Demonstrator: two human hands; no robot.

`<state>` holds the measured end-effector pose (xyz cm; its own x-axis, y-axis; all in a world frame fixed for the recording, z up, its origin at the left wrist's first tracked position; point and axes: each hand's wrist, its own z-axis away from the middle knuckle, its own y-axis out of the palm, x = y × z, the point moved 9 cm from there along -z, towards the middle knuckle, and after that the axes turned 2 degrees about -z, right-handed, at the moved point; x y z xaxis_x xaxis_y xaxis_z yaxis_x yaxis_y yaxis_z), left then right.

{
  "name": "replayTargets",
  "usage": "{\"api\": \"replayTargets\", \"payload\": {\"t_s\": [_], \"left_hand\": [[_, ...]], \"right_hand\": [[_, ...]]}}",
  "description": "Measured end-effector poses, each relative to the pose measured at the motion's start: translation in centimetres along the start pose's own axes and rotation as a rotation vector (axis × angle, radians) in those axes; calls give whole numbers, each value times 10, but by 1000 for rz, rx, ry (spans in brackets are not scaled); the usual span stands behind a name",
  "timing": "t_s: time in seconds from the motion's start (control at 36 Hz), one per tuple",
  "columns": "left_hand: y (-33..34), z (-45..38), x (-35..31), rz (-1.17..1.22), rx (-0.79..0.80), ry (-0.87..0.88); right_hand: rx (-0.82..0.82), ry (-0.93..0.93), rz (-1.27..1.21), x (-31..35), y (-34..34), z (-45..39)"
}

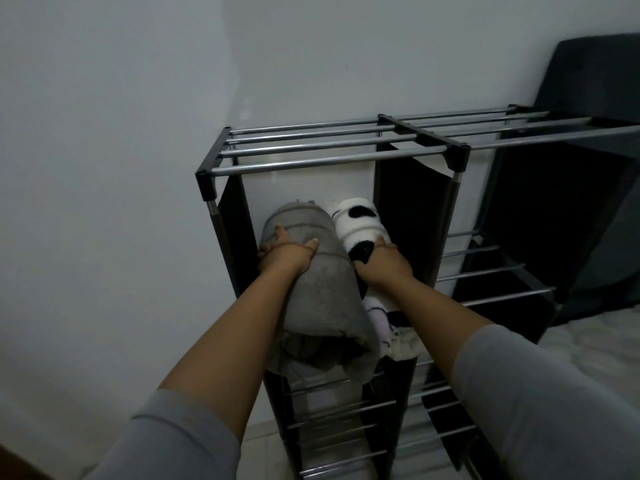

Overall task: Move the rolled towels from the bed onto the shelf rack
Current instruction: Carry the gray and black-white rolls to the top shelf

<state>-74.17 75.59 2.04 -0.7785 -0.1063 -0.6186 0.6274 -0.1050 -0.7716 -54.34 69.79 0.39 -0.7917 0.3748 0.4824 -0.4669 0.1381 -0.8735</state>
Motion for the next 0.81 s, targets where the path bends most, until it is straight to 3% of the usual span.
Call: {"api": "replayTargets", "payload": {"t_s": [0.22, 0.53, 0.81], "left_hand": [[-19, 47, -16, -78, -217, 127], [7, 121, -41, -117, -294, 203], [86, 212, -93, -32, -183, 343]], "right_hand": [[-31, -145, -1, -2, -12, 36], [-88, -338, -25, -32, -44, 110], [-179, -175, -62, -162, -93, 177]]}}
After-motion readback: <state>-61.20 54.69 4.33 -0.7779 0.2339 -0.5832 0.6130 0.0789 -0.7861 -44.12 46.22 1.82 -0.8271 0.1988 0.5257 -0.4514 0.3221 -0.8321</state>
